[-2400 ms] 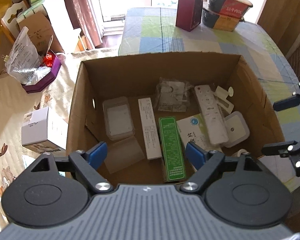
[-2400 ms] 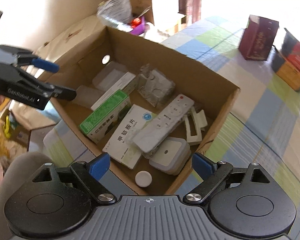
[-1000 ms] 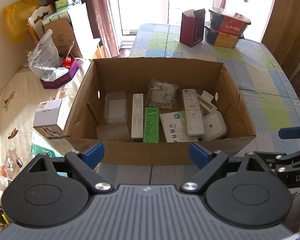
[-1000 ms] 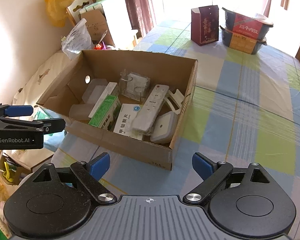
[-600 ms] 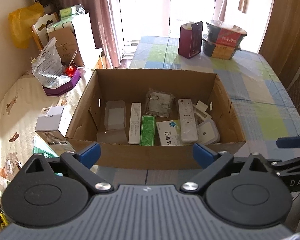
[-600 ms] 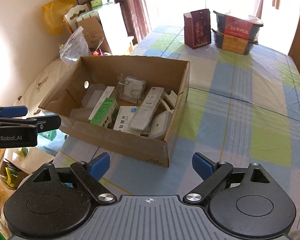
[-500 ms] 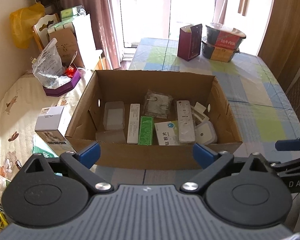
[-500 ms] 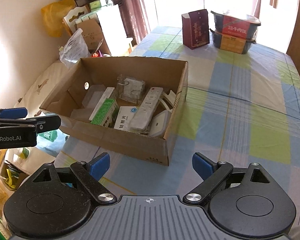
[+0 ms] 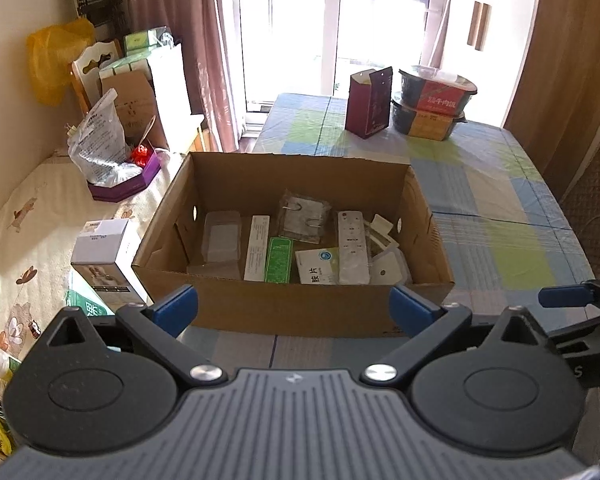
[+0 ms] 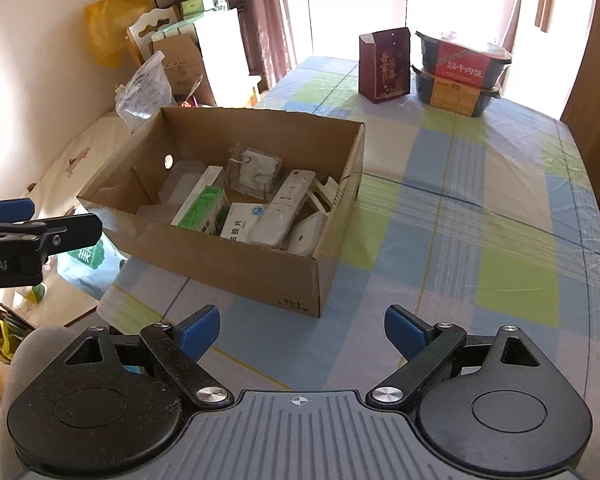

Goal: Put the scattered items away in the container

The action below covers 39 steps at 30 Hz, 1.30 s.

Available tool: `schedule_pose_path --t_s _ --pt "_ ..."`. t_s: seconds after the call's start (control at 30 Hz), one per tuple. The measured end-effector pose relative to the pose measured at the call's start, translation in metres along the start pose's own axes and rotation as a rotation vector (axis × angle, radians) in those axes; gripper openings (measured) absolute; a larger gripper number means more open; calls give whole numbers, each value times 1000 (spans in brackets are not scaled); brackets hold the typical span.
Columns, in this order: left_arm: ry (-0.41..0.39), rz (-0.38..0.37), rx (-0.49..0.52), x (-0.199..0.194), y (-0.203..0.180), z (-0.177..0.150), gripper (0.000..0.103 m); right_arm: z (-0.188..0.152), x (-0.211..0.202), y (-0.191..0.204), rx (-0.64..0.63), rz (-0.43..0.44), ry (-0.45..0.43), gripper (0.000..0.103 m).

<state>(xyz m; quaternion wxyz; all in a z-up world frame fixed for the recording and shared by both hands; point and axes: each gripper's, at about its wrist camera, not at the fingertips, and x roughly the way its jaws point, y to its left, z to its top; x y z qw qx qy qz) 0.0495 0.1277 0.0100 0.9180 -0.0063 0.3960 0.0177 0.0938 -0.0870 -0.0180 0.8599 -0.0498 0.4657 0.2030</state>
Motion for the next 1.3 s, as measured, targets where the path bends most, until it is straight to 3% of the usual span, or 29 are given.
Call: schedule_pose_path --t_s 0.63,1.3 --pt "-1 -2 -35 -40 -22 -18 100 -19 -32 1 -15 4 -26 95" --pt "25 -28 0 -47 -55 -42 100 -41 -62 -14 23 -16 -53 95"
